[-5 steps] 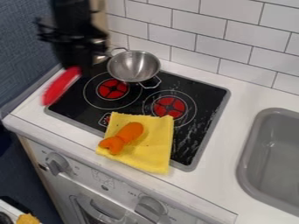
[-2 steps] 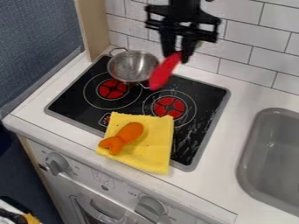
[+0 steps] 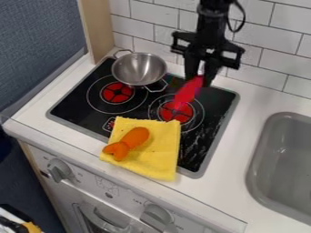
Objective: Move the red spoon to the top right of the burner
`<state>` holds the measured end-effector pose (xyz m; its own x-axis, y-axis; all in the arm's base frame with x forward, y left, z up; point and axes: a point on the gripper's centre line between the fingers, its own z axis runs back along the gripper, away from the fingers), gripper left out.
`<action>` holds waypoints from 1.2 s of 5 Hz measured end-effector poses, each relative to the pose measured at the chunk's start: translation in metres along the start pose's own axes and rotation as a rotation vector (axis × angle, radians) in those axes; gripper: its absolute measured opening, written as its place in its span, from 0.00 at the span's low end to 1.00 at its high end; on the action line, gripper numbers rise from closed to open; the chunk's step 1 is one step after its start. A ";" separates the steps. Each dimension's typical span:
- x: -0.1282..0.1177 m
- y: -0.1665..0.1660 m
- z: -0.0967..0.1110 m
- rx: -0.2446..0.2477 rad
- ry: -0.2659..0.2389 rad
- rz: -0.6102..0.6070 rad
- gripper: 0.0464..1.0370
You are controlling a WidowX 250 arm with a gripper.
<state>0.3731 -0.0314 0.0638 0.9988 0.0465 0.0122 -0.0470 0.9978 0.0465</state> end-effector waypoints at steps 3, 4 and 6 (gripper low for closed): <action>0.019 -0.010 -0.037 -0.033 0.001 0.032 0.28; 0.024 -0.018 -0.044 -0.040 0.004 0.023 0.28; 0.022 -0.019 -0.049 -0.034 0.034 0.014 0.61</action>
<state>0.3965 -0.0470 0.0139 0.9979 0.0618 -0.0211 -0.0616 0.9980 0.0123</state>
